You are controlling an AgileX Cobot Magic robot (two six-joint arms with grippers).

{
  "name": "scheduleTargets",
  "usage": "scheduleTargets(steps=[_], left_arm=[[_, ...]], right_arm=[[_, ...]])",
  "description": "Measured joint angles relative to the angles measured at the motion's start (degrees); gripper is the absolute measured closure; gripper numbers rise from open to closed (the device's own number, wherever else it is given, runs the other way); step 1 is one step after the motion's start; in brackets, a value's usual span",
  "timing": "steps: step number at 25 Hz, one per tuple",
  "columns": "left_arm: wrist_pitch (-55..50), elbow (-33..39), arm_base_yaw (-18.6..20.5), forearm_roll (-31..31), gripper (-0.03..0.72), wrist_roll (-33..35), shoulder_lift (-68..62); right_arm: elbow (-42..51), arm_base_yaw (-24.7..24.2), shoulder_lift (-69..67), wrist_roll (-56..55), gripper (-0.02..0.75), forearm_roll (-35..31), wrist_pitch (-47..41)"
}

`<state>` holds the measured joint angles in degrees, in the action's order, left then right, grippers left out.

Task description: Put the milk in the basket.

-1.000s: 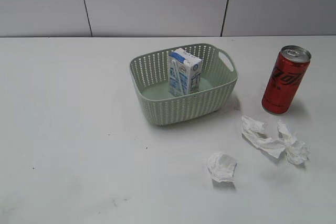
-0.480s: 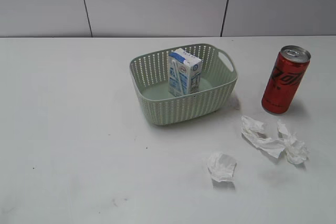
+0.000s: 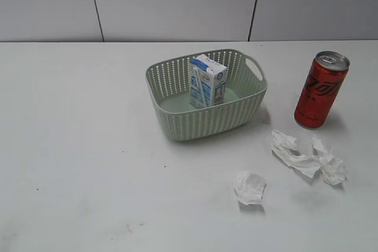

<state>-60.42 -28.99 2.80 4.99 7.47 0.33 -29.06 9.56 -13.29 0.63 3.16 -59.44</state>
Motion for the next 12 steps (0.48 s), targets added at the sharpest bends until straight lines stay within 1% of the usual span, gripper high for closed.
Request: scheduleTargets(steps=[12], left_arm=[[0.0, 0.0, 0.0, 0.0, 0.453, 0.0, 0.0]], right_arm=[[0.2, 0.0, 12.0, 0.0, 0.143, 0.0, -0.2]])
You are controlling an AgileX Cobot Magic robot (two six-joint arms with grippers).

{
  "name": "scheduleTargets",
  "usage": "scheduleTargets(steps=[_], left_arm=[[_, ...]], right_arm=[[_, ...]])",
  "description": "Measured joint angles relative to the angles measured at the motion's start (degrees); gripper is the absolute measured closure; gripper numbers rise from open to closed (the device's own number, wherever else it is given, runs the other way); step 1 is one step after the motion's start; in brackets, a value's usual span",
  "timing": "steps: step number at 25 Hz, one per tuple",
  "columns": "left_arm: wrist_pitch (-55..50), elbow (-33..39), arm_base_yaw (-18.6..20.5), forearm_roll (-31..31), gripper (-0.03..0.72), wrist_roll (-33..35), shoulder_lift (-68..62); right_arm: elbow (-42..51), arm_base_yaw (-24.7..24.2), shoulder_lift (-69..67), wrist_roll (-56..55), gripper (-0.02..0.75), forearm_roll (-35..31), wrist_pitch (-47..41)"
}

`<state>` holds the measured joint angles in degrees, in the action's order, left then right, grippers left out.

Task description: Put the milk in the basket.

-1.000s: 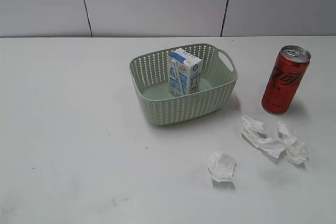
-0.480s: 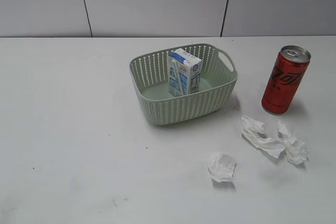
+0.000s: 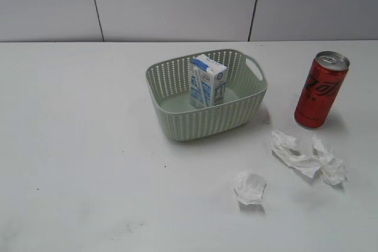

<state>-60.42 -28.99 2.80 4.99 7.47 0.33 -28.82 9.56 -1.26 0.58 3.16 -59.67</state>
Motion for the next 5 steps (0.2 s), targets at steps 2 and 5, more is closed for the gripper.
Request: scheduleTargets(steps=[2, 5], left_arm=[[0.0, 0.0, 0.0, 0.0, 0.453, 0.0, 0.0], [0.0, 0.0, 0.0, 0.0, 0.453, 0.0, 0.0]], right_arm=[[0.0, 0.0, 1.3, 0.0, 0.143, 0.0, -0.1], [0.0, 0.0, 1.6, 0.1, 0.144, 0.2, -0.1]])
